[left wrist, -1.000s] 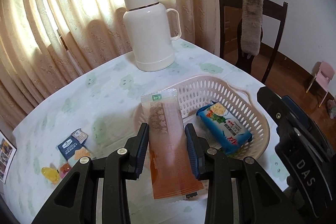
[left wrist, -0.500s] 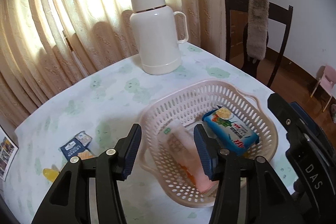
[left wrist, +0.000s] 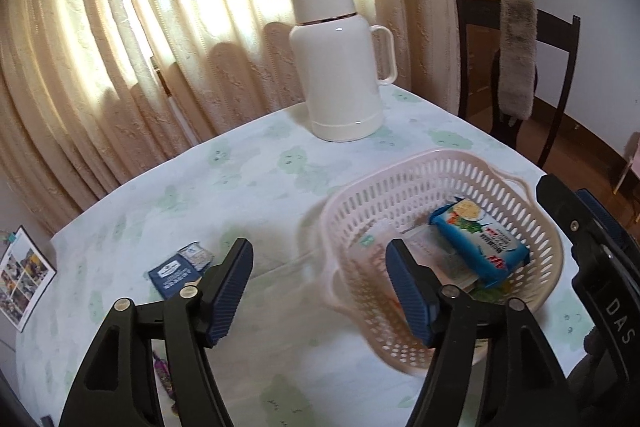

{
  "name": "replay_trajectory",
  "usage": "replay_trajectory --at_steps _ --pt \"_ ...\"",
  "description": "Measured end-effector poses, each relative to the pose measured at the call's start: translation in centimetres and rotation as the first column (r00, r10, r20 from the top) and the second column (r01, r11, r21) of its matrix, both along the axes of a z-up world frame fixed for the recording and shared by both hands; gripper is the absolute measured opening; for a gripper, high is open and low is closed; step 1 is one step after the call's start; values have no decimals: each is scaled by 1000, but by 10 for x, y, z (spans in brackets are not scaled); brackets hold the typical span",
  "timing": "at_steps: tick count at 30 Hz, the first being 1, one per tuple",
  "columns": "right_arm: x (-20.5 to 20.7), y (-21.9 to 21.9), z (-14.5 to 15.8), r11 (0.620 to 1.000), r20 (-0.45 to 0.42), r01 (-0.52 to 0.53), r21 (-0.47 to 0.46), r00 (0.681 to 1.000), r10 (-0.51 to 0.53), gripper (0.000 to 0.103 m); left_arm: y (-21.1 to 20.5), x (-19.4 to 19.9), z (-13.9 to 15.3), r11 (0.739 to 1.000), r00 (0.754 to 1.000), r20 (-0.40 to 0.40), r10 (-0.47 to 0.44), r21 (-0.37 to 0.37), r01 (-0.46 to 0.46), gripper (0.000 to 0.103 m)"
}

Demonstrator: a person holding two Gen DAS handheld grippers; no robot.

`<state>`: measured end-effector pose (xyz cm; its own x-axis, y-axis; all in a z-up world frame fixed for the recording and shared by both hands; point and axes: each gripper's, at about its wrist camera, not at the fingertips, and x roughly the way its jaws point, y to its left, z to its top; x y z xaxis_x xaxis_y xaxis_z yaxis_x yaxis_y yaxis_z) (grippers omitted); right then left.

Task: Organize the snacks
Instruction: 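Carry the orange biscuit pack to the pink basket and release it with the left gripper, then move the left gripper to the yellow jelly cup and grasp it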

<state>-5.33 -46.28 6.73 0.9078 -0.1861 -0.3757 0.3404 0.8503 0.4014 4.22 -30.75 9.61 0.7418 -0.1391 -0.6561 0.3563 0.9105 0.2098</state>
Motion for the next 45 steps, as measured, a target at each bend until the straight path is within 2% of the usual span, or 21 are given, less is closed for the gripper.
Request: replay_trajectory --at_steps 4,17,26,31,39,45 --pt "3 8 0 999 -6 -37 -13 999 37 71 11 -1 0 1000 1000 12 25 1 -25 85" --pt "10 27 -2 991 -19 -114 -72 993 113 72 82 -1 -4 987 988 -39 152 -51 -154 90" --pt "13 39 -5 983 -40 -141 -117 990 137 72 156 -1 -9 958 959 -79 273 -73 -279 90" --pt "15 42 -6 982 -49 -140 -129 990 134 72 196 2 -16 932 933 -98 345 -78 -353 90" --pt "17 51 -8 977 -67 -126 -173 991 116 72 239 20 -35 909 905 -159 394 -82 -409 90" --pt "20 63 -9 965 -88 -132 -225 989 115 72 255 42 -52 908 895 -216 389 -75 -413 76"
